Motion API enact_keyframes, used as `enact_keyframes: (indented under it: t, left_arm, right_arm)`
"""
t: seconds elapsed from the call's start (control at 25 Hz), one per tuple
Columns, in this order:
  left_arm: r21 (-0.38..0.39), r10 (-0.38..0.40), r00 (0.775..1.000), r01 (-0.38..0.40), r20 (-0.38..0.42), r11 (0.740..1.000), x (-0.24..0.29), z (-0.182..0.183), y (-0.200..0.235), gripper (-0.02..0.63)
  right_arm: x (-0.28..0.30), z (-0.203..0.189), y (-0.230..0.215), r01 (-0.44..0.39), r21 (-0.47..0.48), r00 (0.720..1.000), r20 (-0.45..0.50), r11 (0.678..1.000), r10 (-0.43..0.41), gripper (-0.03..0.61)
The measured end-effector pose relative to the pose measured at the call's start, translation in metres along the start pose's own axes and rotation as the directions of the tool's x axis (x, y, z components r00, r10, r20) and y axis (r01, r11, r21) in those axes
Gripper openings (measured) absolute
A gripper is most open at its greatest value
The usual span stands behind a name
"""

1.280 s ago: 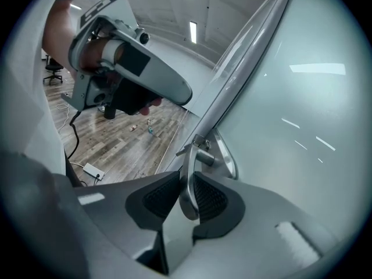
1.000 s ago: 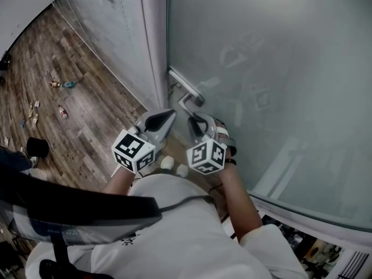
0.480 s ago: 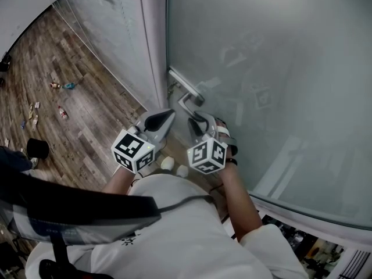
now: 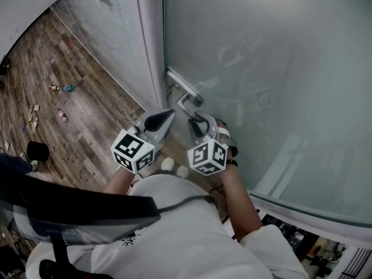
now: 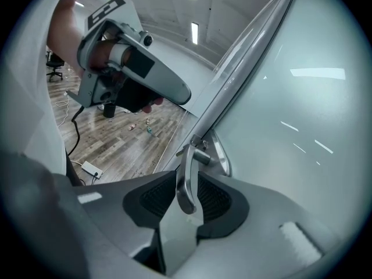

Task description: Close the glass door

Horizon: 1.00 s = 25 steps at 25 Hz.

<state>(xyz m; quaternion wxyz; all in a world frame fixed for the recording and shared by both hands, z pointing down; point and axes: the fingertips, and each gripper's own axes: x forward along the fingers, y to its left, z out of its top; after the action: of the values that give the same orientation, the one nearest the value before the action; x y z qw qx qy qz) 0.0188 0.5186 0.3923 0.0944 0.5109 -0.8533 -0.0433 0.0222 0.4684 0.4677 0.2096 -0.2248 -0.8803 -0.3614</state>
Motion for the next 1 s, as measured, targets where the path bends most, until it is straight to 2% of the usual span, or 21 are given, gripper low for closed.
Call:
enact_keyframes:
  t: [0.12, 0.24, 0.28, 0.36, 0.44, 0.52, 0.6, 1.0]
  left_arm:
    - [0.002, -0.004, 1.000, 0.004, 0.002, 1.000, 0.003, 0.001, 0.001, 0.005]
    - [0.004, -0.009, 1.000, 0.009, 0.011, 1.000, 0.005, 0.005, 0.000, 0.005]
    - [0.005, -0.011, 1.000, 0.011, 0.015, 1.000, 0.006, 0.007, 0.000, 0.005]
    - [0.008, -0.016, 1.000, 0.016, 0.023, 1.000, 0.008, 0.011, -0.001, 0.005]
    - [0.012, -0.022, 0.999, 0.022, 0.033, 1.000, 0.009, 0.016, -0.003, 0.006]
    - [0.017, -0.027, 0.999, 0.027, 0.042, 0.999, 0.010, 0.021, -0.004, 0.006]
    - [0.021, -0.031, 0.998, 0.030, 0.047, 0.999, 0.011, 0.024, -0.005, 0.006]
    - [0.021, -0.036, 0.998, 0.035, 0.049, 0.999, 0.016, 0.027, -0.007, 0.005]
  right_arm:
    - [-0.010, 0.004, -0.002, -0.016, 0.078, 1.000, 0.027, 0.997, 0.014, 0.123]
    - [-0.033, 0.016, -0.011, -0.037, 0.248, 0.992, 0.128, 0.968, 0.005, 0.123]
    - [-0.043, 0.022, -0.017, -0.050, 0.322, 0.984, 0.179, 0.945, -0.009, 0.101]
    - [-0.062, 0.033, -0.029, -0.096, 0.466, 0.957, 0.285, 0.880, -0.047, 0.017]
    - [-0.077, 0.038, -0.040, -0.135, 0.554, 0.930, 0.357, 0.821, -0.088, 0.009]
    - [-0.085, 0.040, -0.049, -0.127, 0.579, 0.919, 0.374, 0.805, -0.124, 0.008]
    - [-0.088, 0.041, -0.054, -0.106, 0.579, 0.917, 0.372, 0.808, -0.146, 0.008]
    - [-0.087, 0.036, -0.057, -0.087, 0.579, 0.924, 0.351, 0.811, -0.151, 0.008]
